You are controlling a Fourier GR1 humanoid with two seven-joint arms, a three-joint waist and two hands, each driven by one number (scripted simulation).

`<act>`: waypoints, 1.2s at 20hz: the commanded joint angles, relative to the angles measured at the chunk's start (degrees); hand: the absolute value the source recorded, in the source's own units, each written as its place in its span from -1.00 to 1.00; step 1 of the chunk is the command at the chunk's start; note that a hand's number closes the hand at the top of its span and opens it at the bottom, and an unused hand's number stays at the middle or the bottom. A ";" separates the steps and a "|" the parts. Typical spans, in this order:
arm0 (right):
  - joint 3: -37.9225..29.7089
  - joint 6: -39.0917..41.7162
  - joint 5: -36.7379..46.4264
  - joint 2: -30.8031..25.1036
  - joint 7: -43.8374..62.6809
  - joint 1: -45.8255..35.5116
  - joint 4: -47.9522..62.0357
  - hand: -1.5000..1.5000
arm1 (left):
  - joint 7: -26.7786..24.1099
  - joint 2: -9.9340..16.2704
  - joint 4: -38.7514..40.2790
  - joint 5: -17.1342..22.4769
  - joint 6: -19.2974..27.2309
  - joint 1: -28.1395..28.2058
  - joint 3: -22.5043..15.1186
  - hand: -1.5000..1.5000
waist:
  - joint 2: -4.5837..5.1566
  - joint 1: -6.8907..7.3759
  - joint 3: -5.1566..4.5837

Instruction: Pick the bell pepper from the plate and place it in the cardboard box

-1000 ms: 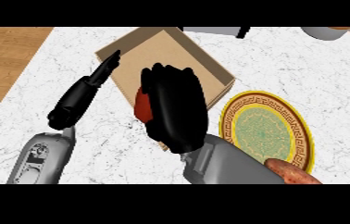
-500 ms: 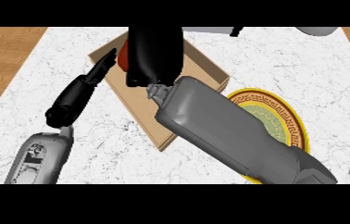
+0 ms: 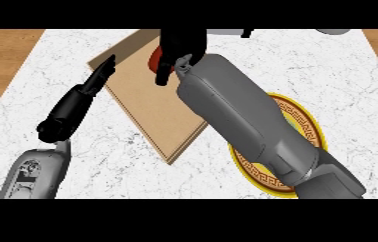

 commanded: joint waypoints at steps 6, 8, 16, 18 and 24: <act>-4.40 10.33 -7.06 0.01 -11.06 0.58 10.77 -1.00 | 1.67 1.63 -2.08 1.88 -2.00 1.18 2.29 0.00 | -0.30 -1.52 0.08; -5.35 10.26 -6.74 0.01 -16.00 -0.19 12.89 -1.00 | -1.51 0.90 -1.87 0.84 -1.14 3.82 1.94 0.00 | -0.25 -1.42 0.06; -16.16 -10.97 -15.73 0.01 -27.77 3.16 0.31 -1.00 | 0.00 -0.08 -1.71 0.10 -0.22 2.62 1.42 0.00 | -0.26 -1.83 0.31; -21.65 -15.46 -21.10 0.01 -28.33 3.32 -1.27 -1.00 | -0.01 -0.59 -1.81 0.27 -0.11 1.94 1.23 0.00 | -0.11 -1.37 0.30; -29.27 -23.47 -29.49 0.02 -32.94 7.27 -0.52 -1.00 | -1.89 -1.68 -0.23 -1.30 0.62 3.49 0.12 0.00 | -0.17 -1.78 0.09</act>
